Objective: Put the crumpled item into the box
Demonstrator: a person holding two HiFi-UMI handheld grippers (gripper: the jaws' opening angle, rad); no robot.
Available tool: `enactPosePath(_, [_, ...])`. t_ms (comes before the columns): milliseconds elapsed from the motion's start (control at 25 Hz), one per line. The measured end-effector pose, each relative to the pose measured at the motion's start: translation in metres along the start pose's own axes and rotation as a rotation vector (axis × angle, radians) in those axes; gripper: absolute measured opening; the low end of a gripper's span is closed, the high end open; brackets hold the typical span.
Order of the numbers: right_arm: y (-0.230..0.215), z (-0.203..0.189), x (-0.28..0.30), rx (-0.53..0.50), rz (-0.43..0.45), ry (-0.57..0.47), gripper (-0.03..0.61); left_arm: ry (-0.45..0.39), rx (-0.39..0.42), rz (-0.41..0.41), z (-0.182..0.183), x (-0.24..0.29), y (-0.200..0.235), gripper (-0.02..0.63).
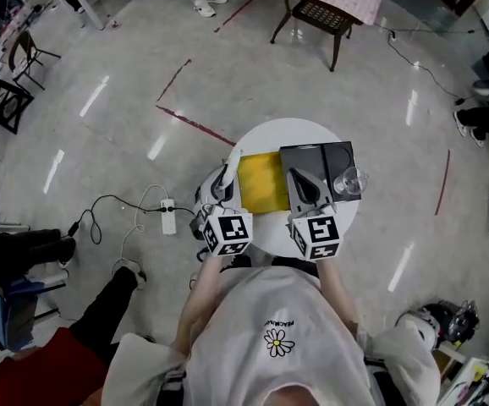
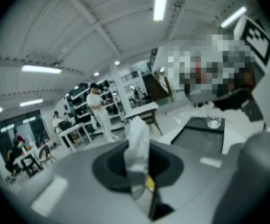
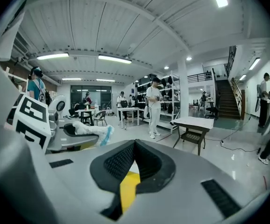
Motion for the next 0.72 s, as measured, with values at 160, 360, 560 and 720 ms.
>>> enactPosePath(160, [-0.006, -0.002, -0.011, -0.003, -0.035, 0.007, 0.000, 0.078, 0.220, -0.092, -0.019, 0.021, -0.016, 0.043])
enactPosePath(360, [-0.015, -0.005, -0.030, 0.007, -0.099, 0.024, 0.000, 0.175, 0.599, -0.306, -0.049, 0.051, -0.046, 0.043])
enactPosePath(560, [-0.019, -0.012, -0.045, 0.011, -0.138, 0.051, 0.000, 0.236, 0.757, -0.443, -0.079, 0.075, -0.070, 0.043])
enactPosePath(720, [-0.021, -0.014, -0.055, 0.016, -0.173, 0.065, 0.000, 0.277, 0.819, -0.506, -0.096, 0.090, -0.081, 0.044])
Point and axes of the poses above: the fingertips, and each gripper's own axes: x forward along the fingers, y to its left, z out of its top, the point moved 9 cm from there along -x, backward along the fingers, and after that the axes turned 12 degrees about -y, right-handed, at the moved point
